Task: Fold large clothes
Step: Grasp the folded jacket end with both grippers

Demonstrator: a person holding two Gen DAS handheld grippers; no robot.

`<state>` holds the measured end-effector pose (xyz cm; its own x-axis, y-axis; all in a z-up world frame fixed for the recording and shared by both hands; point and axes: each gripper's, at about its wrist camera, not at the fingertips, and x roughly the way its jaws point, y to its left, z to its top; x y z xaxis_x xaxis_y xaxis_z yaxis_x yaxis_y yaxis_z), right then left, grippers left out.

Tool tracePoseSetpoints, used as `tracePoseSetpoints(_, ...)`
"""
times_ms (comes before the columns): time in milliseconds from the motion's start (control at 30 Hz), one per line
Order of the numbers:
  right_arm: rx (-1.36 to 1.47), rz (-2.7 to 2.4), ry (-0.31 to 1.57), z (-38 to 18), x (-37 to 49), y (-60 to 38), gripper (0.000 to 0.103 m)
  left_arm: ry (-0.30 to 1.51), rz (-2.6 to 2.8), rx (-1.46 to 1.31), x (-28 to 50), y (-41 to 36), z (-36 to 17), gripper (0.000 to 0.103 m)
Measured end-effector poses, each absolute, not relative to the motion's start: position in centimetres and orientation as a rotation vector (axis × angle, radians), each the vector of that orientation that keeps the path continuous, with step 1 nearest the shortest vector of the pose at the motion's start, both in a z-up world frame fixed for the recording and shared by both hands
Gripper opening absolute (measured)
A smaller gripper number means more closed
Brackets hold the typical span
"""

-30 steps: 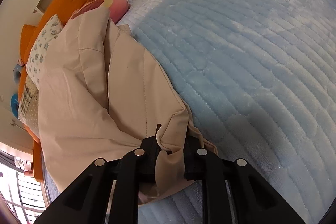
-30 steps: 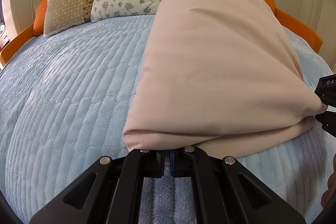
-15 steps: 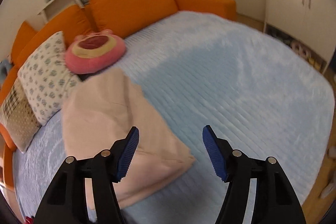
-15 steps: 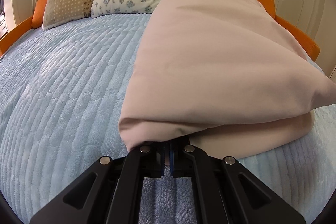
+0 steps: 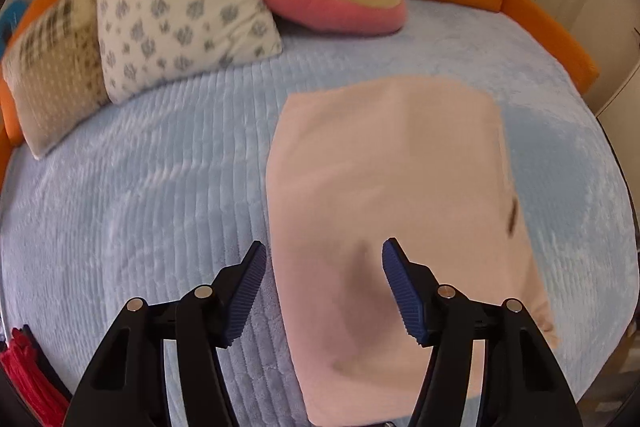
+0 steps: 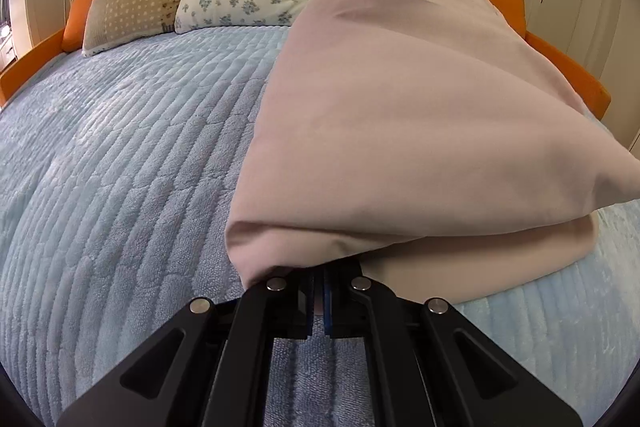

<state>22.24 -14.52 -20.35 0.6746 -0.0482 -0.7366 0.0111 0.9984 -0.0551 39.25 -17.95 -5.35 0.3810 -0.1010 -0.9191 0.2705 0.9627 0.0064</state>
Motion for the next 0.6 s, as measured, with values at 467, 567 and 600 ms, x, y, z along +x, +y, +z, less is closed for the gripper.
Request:
tracePoseSetpoints(467,0.157,0.050,0.726,-13.0,16.6,-22.6,0.007,1.186,-0.334,0.157,38.7,-21.1,-9.7,0.061)
tracePoseSetpoints(567,0.273,0.131,0.726,-9.6,18.2,-27.3,0.007,1.181,-0.335,0.140,38.9,-20.9,-10.1,0.062)
tracePoseSetpoints(600,0.297,0.146,0.736,-9.1,19.4,-28.7,0.007,1.179,-0.334,0.134,38.9,-20.9,-10.1,0.062)
